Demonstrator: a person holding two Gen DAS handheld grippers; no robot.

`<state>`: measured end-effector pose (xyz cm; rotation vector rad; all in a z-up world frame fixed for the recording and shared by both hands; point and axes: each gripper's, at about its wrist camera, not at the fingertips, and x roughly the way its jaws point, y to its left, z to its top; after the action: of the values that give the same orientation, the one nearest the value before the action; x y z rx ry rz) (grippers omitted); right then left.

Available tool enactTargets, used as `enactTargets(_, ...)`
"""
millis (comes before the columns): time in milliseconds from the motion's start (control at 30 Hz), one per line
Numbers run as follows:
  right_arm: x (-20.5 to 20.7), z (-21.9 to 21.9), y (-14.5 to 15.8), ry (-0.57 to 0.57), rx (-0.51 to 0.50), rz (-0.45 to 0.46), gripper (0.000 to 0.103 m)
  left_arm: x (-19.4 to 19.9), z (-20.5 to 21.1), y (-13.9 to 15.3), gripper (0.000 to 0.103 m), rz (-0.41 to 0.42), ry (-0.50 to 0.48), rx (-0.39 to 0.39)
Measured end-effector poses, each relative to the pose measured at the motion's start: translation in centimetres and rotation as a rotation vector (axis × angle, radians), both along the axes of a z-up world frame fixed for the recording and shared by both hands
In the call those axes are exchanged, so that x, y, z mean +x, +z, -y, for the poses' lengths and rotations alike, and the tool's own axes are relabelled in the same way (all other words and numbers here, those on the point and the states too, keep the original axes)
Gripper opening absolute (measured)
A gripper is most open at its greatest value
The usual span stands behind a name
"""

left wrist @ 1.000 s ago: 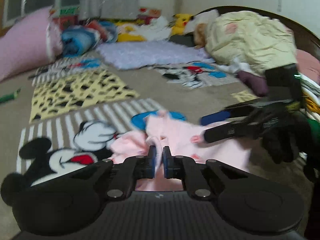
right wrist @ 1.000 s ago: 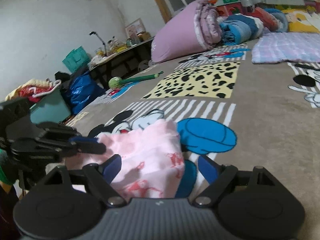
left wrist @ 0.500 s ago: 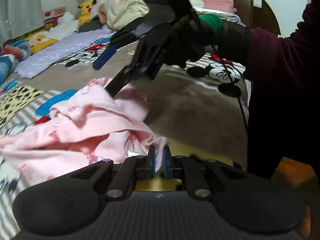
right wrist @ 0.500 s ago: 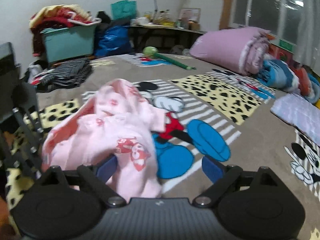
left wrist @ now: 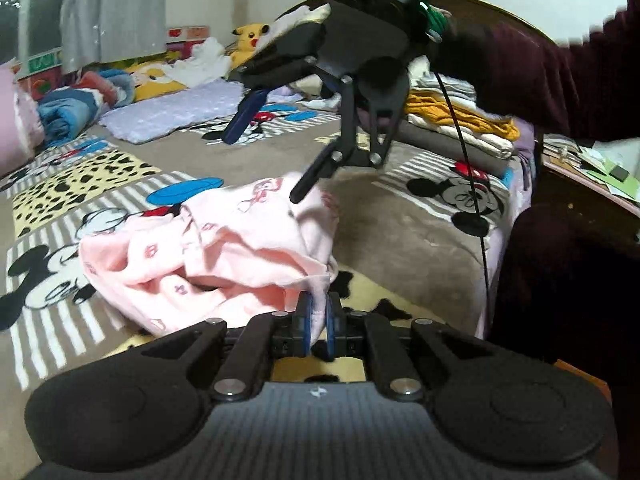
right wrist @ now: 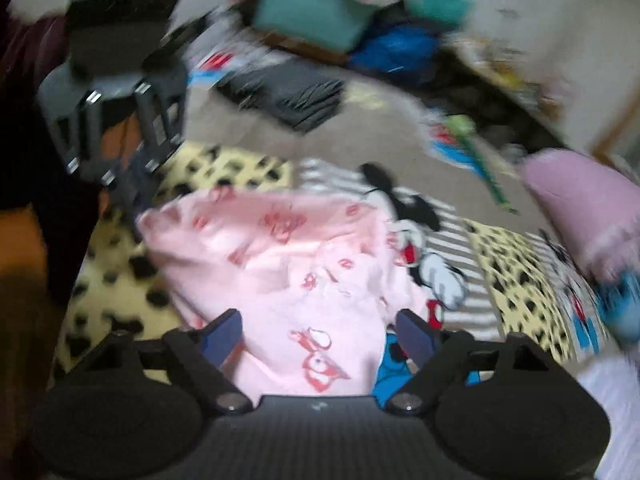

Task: Fold clothes
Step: 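Lift the pink garment with both grippers and shake it open in the air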

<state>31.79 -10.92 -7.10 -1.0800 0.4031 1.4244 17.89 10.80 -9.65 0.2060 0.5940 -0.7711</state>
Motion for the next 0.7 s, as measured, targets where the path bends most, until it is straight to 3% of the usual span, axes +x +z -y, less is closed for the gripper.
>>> enactTargets(67, 1.3, -2.1, 0.1, 0.055, -0.104, 0.017, 0.07, 0.1, -0.1, -0.1, 0.007, 0.002, -0.002, -0.009)
enactTargets(200, 2.1, -5.5, -0.1, 0.105, -0.211, 0.0, 0.061, 0.0, -0.4, -0.2, 0.007, 0.006, -0.012, -0.019)
enactTargets(267, 2.3, -7.6, -0.9, 0.138, -0.295, 0.007, 0.05, -0.1, -0.5, -0.3, 0.007, 0.005, -0.014, -0.024)
enactTargets(333, 2.4, -9.5, -2.0, 0.171, -0.4, 0.009, 0.046, -0.1, -0.6, -0.3, 0.007, 0.003, -0.015, -0.027)
enactTargets(433, 2.4, -11.0, -3.6, 0.214, -0.516, -0.006, 0.044, -0.2, -0.6, -0.4, 0.007, 0.001, -0.016, -0.031)
enactTargets(700, 0.4, -13.0, -6.8, 0.305, -0.632, 0.007, 0.046, -0.3, -0.8, -0.7, 0.007, -0.005, -0.02, -0.042)
